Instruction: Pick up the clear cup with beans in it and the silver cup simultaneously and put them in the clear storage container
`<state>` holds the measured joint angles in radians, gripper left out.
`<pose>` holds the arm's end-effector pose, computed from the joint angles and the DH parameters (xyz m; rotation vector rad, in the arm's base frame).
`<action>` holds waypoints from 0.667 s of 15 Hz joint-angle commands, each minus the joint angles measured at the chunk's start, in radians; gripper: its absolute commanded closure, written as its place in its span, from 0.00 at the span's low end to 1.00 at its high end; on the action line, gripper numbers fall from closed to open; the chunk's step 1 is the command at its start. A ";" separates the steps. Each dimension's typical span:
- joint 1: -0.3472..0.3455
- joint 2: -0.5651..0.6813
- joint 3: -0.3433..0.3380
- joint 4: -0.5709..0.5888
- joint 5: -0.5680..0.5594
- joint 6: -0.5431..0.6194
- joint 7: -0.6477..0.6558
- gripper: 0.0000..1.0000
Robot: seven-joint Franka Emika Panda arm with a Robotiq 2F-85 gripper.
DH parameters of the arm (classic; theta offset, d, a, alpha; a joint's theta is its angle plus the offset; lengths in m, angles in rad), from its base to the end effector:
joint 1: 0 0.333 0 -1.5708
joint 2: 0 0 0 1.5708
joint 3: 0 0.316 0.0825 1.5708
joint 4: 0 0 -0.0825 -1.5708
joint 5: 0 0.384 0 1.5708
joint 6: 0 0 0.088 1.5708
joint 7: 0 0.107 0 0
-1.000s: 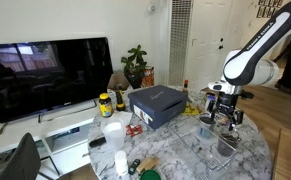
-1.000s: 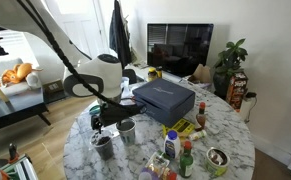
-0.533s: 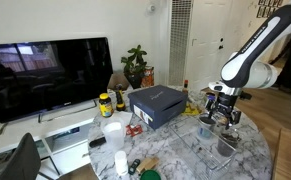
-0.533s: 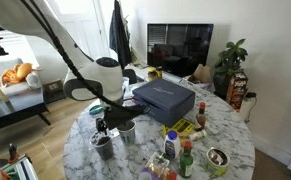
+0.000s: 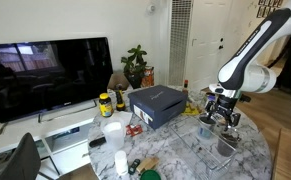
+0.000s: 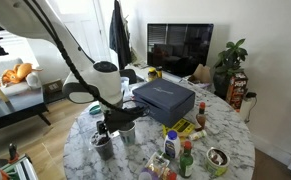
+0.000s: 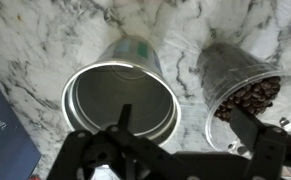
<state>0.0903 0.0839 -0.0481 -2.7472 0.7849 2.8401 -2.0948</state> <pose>0.3802 -0.0214 0.1899 -2.3219 -1.9271 -0.3023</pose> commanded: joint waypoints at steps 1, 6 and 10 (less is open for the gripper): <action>0.001 0.021 0.019 0.000 0.066 0.042 -0.068 0.00; -0.001 0.041 0.028 0.004 0.100 0.052 -0.104 0.11; 0.000 0.062 0.036 0.010 0.113 0.060 -0.121 0.18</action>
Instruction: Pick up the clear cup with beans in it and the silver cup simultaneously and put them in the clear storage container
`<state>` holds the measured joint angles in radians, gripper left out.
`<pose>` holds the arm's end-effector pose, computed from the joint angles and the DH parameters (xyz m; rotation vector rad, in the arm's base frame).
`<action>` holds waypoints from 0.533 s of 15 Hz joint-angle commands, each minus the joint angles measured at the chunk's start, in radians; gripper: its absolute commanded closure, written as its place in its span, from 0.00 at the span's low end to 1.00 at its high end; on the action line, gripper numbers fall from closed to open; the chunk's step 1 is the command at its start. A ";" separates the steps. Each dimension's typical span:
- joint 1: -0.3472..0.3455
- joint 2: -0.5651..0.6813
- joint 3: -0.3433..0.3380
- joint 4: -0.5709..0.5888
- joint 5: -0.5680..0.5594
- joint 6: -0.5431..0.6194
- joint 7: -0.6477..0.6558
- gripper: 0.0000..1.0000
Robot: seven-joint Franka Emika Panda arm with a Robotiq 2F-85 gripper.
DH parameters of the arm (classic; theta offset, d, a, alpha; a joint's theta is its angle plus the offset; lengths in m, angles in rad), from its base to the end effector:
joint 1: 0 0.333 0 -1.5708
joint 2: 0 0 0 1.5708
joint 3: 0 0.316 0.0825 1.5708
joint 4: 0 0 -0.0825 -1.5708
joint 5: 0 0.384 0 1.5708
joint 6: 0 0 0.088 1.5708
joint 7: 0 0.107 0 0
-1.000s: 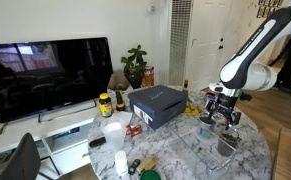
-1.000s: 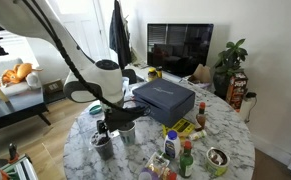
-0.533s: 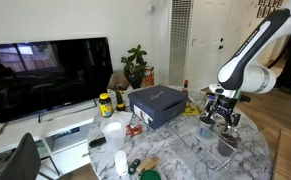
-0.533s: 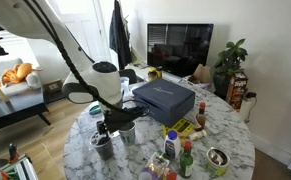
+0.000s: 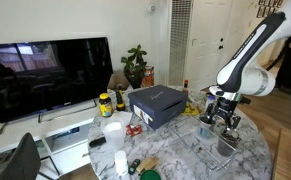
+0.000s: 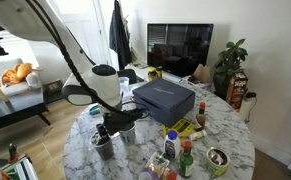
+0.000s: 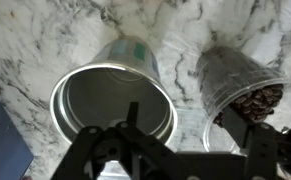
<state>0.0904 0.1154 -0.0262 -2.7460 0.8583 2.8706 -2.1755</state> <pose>0.3761 -0.0188 0.1798 -2.3030 -1.9605 -0.3035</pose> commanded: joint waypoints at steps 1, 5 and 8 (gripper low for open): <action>-0.001 0.035 0.015 0.011 0.042 0.032 -0.043 0.24; -0.003 0.049 0.019 0.019 0.046 0.038 -0.047 0.32; -0.003 0.056 0.022 0.027 0.052 0.049 -0.052 0.47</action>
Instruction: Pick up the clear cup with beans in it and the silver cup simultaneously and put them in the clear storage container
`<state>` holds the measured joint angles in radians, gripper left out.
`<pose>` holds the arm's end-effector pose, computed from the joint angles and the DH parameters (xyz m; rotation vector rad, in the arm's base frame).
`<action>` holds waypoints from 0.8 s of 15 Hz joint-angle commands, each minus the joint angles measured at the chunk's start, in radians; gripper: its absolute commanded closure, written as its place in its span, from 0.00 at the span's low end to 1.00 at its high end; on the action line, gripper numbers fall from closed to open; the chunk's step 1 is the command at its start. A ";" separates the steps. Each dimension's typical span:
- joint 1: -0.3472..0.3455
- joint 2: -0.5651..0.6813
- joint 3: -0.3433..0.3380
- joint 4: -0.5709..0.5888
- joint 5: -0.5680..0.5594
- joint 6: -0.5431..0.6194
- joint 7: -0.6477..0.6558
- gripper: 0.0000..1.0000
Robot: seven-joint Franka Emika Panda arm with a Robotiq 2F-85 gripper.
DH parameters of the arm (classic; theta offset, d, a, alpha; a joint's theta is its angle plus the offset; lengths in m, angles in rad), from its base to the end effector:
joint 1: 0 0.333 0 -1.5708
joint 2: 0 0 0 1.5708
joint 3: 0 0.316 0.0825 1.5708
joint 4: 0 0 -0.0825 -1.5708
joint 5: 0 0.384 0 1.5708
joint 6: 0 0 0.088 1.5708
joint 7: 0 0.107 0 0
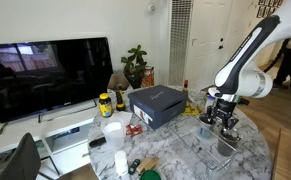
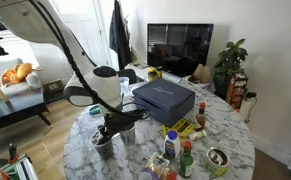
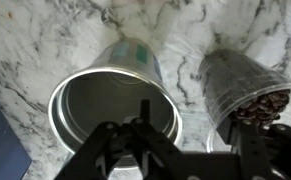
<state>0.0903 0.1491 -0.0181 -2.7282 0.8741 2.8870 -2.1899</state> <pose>0.3796 -0.0177 0.1727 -2.3043 -1.9689 -0.2928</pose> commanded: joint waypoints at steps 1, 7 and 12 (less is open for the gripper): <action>-0.004 0.025 0.013 0.012 0.037 0.033 -0.038 0.47; -0.005 0.033 0.014 0.018 0.033 0.040 -0.037 0.73; -0.004 0.027 0.011 0.024 0.025 0.041 -0.031 0.98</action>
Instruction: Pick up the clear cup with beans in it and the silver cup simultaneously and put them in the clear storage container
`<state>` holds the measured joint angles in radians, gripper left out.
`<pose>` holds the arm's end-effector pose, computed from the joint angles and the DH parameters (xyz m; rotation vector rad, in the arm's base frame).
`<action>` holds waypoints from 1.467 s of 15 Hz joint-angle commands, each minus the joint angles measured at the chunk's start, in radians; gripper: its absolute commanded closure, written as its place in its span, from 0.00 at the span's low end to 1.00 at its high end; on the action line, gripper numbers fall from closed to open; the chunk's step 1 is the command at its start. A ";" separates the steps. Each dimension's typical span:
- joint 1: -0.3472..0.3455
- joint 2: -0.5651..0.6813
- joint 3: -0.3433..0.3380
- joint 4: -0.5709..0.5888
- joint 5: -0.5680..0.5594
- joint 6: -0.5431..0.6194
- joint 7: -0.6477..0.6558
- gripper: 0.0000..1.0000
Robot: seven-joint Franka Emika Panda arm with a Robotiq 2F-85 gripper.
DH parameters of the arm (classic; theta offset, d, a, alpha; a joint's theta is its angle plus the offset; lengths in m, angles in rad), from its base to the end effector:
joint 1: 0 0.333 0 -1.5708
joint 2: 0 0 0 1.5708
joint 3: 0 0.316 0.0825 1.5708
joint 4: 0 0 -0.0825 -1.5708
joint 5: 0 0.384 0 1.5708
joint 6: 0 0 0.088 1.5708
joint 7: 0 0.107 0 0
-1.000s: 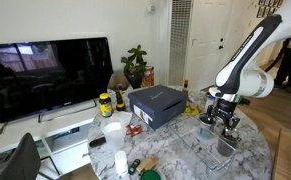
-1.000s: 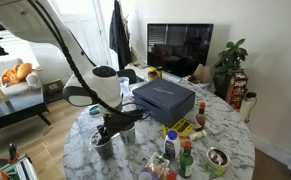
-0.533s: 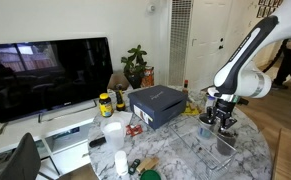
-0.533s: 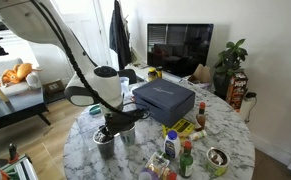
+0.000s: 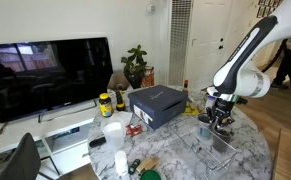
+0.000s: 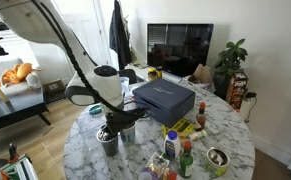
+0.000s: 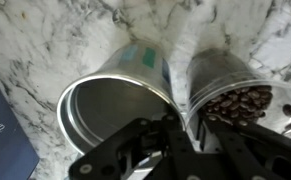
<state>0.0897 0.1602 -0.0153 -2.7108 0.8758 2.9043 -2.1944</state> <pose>0.3870 -0.0180 0.1741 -2.3153 -1.9860 -0.3055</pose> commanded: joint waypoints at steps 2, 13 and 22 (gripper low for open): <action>-0.003 0.007 0.003 0.009 0.012 0.024 -0.017 0.98; 0.009 -0.029 -0.046 -0.012 -0.091 0.001 0.102 0.98; 0.030 -0.147 -0.152 -0.035 -0.478 -0.112 0.443 0.98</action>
<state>0.1075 0.0908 -0.1305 -2.7218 0.5110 2.8707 -1.8573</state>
